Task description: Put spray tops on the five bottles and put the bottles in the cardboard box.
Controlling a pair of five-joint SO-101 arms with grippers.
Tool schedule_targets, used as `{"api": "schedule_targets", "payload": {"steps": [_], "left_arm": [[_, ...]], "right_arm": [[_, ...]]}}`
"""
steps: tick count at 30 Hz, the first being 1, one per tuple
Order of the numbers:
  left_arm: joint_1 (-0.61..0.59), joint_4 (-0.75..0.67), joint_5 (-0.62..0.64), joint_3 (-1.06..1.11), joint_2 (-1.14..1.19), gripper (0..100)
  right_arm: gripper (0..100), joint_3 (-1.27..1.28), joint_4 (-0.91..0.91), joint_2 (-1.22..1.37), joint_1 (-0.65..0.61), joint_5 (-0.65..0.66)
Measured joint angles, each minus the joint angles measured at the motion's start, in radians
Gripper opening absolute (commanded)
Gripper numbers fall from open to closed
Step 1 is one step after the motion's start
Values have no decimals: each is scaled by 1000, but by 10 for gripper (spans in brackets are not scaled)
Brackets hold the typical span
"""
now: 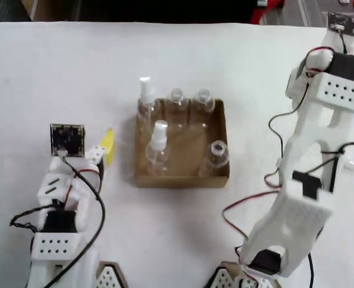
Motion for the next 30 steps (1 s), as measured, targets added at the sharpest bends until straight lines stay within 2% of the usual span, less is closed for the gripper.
{"api": "schedule_targets", "payload": {"steps": [5, 9, 13, 17, 21, 30], "left_arm": [[0, 0, 0, 0, 0, 207], [0, 0, 0, 0, 0, 207], [0, 0, 0, 0, 0, 207], [0, 0, 0, 0, 0, 207], [0, 0, 0, 0, 0, 207], [0, 0, 0, 0, 0, 207]], "right_arm": [[15, 226, -8, -249, -25, 6], [15, 427, -120, -419, -40, 28], [15, 709, -365, -517, -38, 52], [15, 977, -671, -528, -52, 160], [16, 1010, -824, -480, -68, 181], [19, 974, -852, -239, -69, 206]]}}
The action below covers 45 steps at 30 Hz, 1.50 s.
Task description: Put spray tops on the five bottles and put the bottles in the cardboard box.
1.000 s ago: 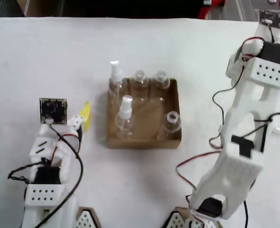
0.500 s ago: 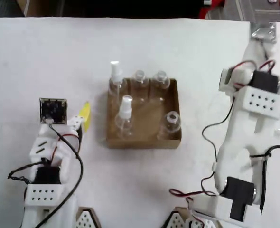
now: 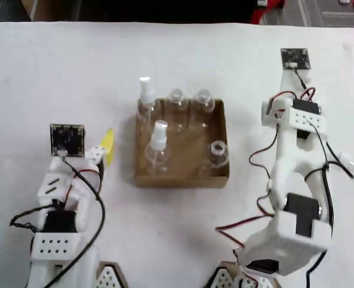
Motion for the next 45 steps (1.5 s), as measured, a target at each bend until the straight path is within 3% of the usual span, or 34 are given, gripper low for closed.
{"api": "schedule_targets", "payload": {"steps": [2, 7, 16, 21, 30, 38, 45], "left_arm": [[0, 0, 0, 0, 0, 207], [0, 0, 0, 0, 0, 207], [0, 0, 0, 0, 0, 207], [0, 0, 0, 0, 0, 207], [0, 0, 0, 0, 0, 207], [0, 0, 0, 0, 0, 207], [0, 0, 0, 0, 0, 207]], "right_arm": [[39, -2, 0, 14, 2, 11], [234, -3, 0, 15, -8, 21], [249, -3, 0, 15, -66, 66], [248, -74, -15, 29, -23, -18], [250, -500, 80, 322, 71, -221], [251, -1091, 238, 792, 92, -519], [248, -1576, 244, 1172, 118, -562]]}}
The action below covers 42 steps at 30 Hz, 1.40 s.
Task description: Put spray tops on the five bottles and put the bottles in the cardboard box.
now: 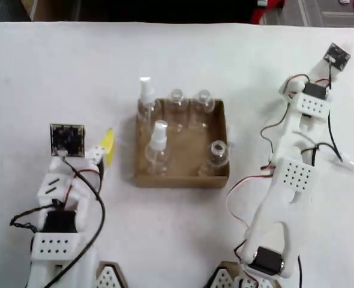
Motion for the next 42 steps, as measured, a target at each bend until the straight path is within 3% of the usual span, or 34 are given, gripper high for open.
{"api": "schedule_targets", "payload": {"steps": [4, 7, 10, 15, 21, 29, 36, 42], "left_arm": [[0, 0, 0, 0, 0, 207], [0, 0, 0, 0, 0, 207], [0, 0, 0, 0, 0, 207], [0, 0, 0, 0, 0, 207], [0, 0, 0, 0, 0, 207], [0, 0, 0, 0, 0, 207], [0, 0, 0, 0, 0, 207], [0, 0, 0, 0, 0, 207]], "right_arm": [[226, -198, 8, 132, 11, 3], [116, -216, 11, 157, 15, 8], [7, -216, 28, 160, 25, 97], [15, -221, 54, 164, 26, 269], [16, -235, 247, 98, 23, 290], [15, -235, 574, -170, 15, 299], [15, -153, 605, -456, 8, 404], [16, 199, 606, -822, 31, 451]]}}
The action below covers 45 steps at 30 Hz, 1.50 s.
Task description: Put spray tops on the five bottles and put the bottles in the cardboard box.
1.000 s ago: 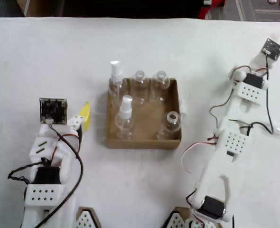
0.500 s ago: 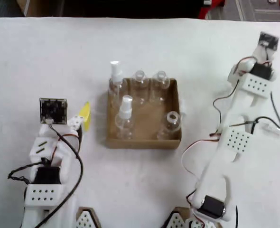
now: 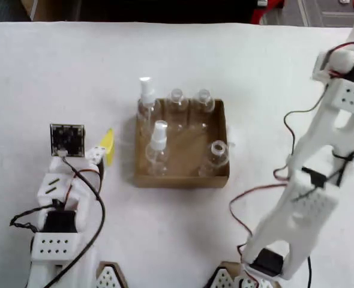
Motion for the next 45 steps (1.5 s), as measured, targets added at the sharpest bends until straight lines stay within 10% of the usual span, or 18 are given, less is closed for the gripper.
{"api": "schedule_targets", "payload": {"steps": [7, 17, 45], "left_arm": [[0, 0, 0, 0, 0, 207], [0, 0, 0, 0, 0, 206], [0, 0, 0, 0, 0, 206]], "right_arm": [[16, 600, -84, -399, -18, 78], [15, 1392, -694, -572, -25, 92], [18, 1741, -1198, -364, -95, 176]]}}
